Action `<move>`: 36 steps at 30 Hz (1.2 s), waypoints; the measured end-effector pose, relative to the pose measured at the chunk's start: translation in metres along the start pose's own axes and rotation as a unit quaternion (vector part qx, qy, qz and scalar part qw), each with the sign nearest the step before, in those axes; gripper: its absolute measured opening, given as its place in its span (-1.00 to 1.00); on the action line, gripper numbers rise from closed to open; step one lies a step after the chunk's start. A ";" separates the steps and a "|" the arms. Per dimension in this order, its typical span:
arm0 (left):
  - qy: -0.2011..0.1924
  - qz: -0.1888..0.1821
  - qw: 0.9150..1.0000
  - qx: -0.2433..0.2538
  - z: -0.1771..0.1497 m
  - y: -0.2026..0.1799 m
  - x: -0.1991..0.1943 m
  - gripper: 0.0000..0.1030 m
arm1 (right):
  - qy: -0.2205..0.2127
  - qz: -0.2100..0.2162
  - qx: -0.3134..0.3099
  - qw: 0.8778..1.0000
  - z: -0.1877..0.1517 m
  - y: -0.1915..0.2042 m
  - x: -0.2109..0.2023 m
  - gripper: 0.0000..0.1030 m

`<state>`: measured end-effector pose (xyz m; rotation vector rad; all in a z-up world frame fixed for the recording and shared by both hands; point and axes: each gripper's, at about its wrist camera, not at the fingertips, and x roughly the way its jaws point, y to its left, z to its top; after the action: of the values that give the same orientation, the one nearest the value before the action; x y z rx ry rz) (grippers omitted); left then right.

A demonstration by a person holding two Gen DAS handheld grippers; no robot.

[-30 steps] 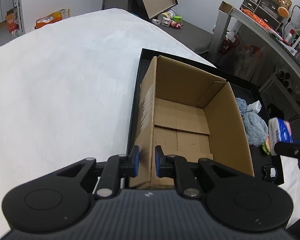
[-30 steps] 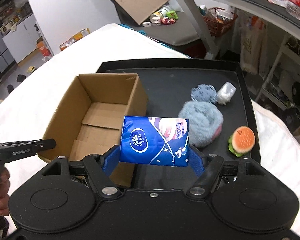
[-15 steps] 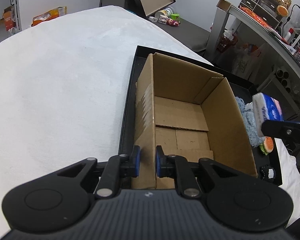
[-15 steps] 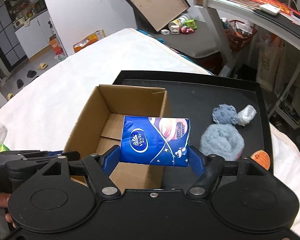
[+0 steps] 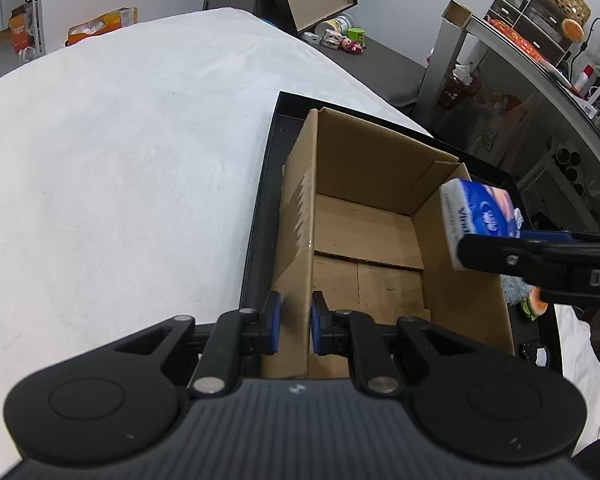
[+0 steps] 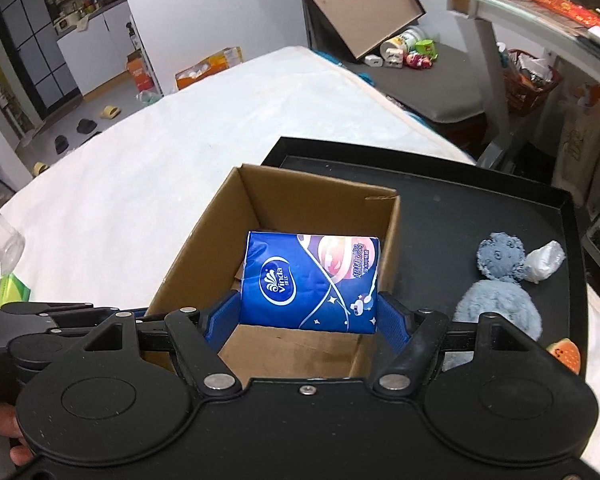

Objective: Organize soft objects
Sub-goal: 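Carry the tissue pack over the cardboard box and release it inside, then move the right gripper to the black felt patch and grasp it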

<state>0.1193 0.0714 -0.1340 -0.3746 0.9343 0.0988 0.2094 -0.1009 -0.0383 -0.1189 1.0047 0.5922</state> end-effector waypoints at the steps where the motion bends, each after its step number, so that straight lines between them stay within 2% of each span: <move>1: 0.000 0.000 1.000 -0.002 0.000 0.000 0.000 -0.74 | 0.001 0.000 -0.002 1.000 0.000 0.001 0.002 0.38; 7: 0.001 -0.002 1.000 -0.005 0.001 0.002 0.001 -0.73 | -0.002 0.005 -0.004 1.000 0.008 0.006 0.014 0.38; 11: 0.002 -0.001 1.000 -0.003 0.002 0.002 0.002 -0.74 | -0.033 0.020 -0.006 0.999 0.017 0.014 0.012 0.41; 13: 0.003 -0.001 1.000 -0.003 0.002 0.002 0.001 -0.73 | -0.049 0.023 -0.003 0.999 0.020 0.017 0.011 0.57; 14: 0.003 -0.001 1.000 -0.004 0.002 0.002 0.001 -0.73 | -0.045 0.016 -0.001 0.999 0.021 0.017 0.013 0.83; 15: 0.003 0.000 1.000 -0.003 0.003 0.001 0.001 -0.73 | -0.040 0.009 0.004 0.999 0.021 0.017 0.015 0.89; 19: 0.006 0.003 1.000 0.000 0.002 -0.002 0.001 -0.73 | -0.032 0.019 0.016 0.999 0.017 0.011 0.014 0.89; 29: 0.007 0.022 1.000 0.021 0.004 -0.015 -0.003 -0.69 | -0.039 0.001 0.043 0.998 0.001 -0.011 -0.012 0.89; 32: 0.004 0.024 0.999 0.033 0.004 -0.020 -0.006 -0.55 | -0.036 -0.010 0.056 0.998 -0.008 -0.021 -0.018 0.89; 34: 0.000 0.029 0.999 0.041 0.003 -0.025 -0.008 -0.19 | -0.034 -0.019 0.065 0.997 -0.015 -0.028 -0.021 0.89; 36: -0.003 0.034 0.998 0.050 0.003 -0.029 -0.010 -0.02 | -0.030 -0.029 0.076 0.996 -0.022 -0.036 -0.024 0.89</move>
<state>0.1224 0.0462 -0.1167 -0.2503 0.9418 0.1155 0.2021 -0.1491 -0.0373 0.0037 0.9803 0.4620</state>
